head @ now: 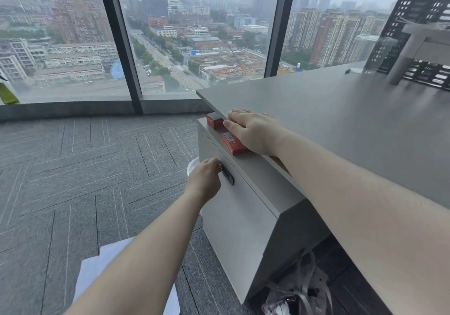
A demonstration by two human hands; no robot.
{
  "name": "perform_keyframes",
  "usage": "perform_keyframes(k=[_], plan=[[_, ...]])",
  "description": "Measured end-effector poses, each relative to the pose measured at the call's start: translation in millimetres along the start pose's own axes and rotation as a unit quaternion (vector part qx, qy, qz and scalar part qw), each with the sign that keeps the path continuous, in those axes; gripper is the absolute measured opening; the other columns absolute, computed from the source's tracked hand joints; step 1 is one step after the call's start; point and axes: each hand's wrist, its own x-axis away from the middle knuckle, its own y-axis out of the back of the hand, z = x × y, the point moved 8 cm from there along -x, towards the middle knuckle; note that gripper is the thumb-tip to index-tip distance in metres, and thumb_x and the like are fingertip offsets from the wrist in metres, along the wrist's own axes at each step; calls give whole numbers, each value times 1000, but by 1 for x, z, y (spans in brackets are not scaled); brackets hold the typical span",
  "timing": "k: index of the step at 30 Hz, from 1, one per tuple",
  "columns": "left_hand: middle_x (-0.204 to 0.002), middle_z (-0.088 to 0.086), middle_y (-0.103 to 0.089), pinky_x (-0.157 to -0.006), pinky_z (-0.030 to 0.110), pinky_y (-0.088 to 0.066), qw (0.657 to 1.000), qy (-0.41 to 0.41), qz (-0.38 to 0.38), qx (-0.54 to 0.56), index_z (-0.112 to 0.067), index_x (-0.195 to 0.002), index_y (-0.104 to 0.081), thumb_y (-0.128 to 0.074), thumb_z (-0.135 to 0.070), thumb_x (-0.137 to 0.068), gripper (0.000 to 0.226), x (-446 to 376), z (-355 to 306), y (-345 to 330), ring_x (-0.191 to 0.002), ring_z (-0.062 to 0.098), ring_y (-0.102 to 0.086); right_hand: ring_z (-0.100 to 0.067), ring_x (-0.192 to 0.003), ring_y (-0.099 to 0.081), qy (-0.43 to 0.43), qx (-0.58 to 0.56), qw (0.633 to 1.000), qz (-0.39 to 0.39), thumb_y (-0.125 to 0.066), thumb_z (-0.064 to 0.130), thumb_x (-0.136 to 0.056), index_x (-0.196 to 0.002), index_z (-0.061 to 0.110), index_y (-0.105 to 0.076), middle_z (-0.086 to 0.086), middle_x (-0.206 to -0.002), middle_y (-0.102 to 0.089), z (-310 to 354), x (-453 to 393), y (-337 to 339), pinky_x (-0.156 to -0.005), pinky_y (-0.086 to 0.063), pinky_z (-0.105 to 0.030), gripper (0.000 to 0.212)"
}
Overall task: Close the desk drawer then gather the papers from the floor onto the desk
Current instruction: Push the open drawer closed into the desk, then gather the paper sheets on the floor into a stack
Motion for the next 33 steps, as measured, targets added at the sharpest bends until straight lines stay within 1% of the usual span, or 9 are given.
perform_keyframes(k=[11,14,16,20,24,27,29,31,33], plan=[[-93,20,-67,-66,34,-34,1000,-4,12,-20,1,-92,-60,-42,-24,-95,31,1,-2,8,-84,34,-56,-12,-151,-12,6,4,1000,0,-19,51,-99,-151,26,-27,8,-163,-18,0,-3,-2,-121,-7,-37,58],[-115,17,-65,-86,38,-43,997,16,71,-8,-4,-113,-59,-44,-30,-94,35,3,5,8,-109,33,-57,-11,-151,-10,2,12,1000,5,-19,52,-98,-152,26,-23,8,-164,-15,-1,-3,-3,-122,-5,-38,60],[-135,13,-54,-102,39,-41,994,32,108,3,-7,-132,-45,-42,-35,-95,47,6,10,17,-125,28,-49,-11,-151,-8,-4,19,1000,14,-20,53,-98,-154,26,-19,8,-164,-13,0,-1,-4,-121,-4,-38,61],[-136,13,-55,-103,40,-42,990,45,133,-17,-9,-132,-47,-37,-34,-96,45,10,29,55,-124,29,-50,-16,-149,-19,-19,11,999,25,-25,49,-98,-151,21,-27,4,-161,-24,9,2,-2,-121,-14,-40,59],[-127,10,-61,-97,39,-46,984,62,149,-74,-11,-120,-56,-40,-32,-94,37,25,68,97,-115,27,-55,-27,-133,-44,1,8,1000,15,-33,44,-98,-129,17,-51,-4,-142,-50,47,3,-3,-110,-33,-43,45],[-127,9,-60,-98,37,-44,979,90,147,-106,-10,-119,-57,-42,-30,-94,35,43,106,125,-117,27,-54,-31,-120,-52,10,4,1000,23,-33,45,-98,-83,29,-49,-4,-116,-56,81,3,-13,-99,-40,-42,27],[-128,10,-60,-97,35,-41,975,112,148,-122,-9,-119,-57,-43,-28,-94,35,57,131,139,-118,27,-53,-28,-130,-46,20,-2,999,45,-33,44,-99,-107,26,-57,-6,-136,-53,105,3,-31,-104,-35,-41,31],[-128,11,-60,-97,34,-41,970,135,151,-136,-8,-119,-57,-43,-28,-94,35,68,159,146,-119,28,-53,-27,-138,-39,27,-1,997,73,-33,44,-99,-136,15,-48,-7,-149,-45,123,-2,-57,-111,-31,-42,49],[-127,12,-61,-96,36,-42,965,159,154,-141,-8,-117,-58,-43,-28,-93,34,80,188,145,-117,30,-54,-27,-141,-35,40,0,994,100,-33,45,-99,-145,15,-39,-6,-154,-40,138,-10,-89,-112,-29,-41,55]])
